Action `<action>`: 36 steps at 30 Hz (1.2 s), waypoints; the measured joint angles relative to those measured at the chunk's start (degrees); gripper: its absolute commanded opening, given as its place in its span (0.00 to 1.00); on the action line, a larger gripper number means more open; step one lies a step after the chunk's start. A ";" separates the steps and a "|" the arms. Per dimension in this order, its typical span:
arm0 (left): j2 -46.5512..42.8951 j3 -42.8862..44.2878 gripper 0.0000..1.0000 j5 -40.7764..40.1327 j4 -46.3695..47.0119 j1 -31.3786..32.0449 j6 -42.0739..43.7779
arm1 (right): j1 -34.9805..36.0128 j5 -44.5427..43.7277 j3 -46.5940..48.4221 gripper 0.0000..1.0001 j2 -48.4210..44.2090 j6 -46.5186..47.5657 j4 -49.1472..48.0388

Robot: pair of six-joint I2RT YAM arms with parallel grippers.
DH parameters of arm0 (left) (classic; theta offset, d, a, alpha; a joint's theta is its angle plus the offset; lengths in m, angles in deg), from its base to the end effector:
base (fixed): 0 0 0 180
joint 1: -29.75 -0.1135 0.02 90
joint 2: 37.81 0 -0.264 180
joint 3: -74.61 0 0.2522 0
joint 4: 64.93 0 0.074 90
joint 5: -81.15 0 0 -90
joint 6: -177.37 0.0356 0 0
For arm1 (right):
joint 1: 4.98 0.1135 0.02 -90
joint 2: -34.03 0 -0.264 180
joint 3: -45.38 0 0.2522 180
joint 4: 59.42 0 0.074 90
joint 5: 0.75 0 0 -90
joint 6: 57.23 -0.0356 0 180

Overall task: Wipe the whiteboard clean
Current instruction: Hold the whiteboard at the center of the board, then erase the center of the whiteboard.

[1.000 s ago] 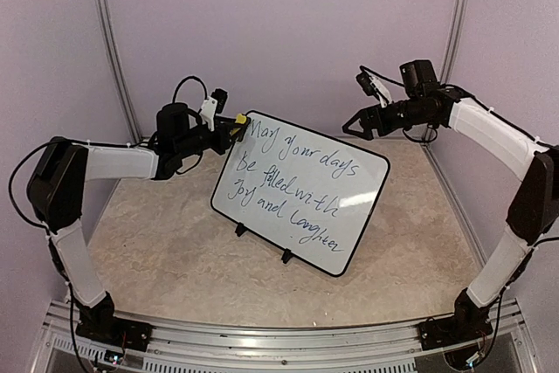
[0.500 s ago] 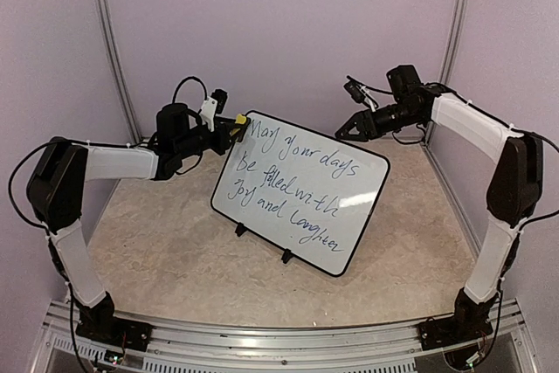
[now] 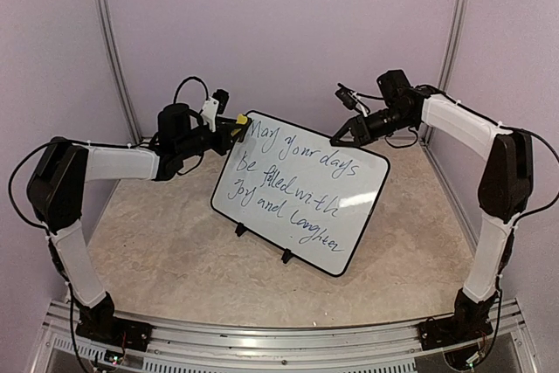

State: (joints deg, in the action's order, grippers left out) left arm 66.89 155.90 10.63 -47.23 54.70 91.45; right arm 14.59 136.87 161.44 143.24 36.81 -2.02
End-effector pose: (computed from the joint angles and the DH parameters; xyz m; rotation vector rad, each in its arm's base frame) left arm 0.3807 -0.1902 0.2580 0.6717 1.5564 -0.5573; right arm 0.3865 0.1653 0.3172 -0.8408 2.2140 1.1361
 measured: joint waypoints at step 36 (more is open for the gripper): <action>-1.46 -0.46 0.16 -9.44 -0.68 1.40 4.00 | 7.41 -10.12 -0.48 0.00 -6.38 -3.78 1.44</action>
State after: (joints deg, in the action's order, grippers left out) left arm 65.43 155.44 1.19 -47.91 56.10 95.45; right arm 22.00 126.75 160.96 136.86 33.02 -0.58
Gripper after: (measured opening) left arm 0.288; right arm 0.031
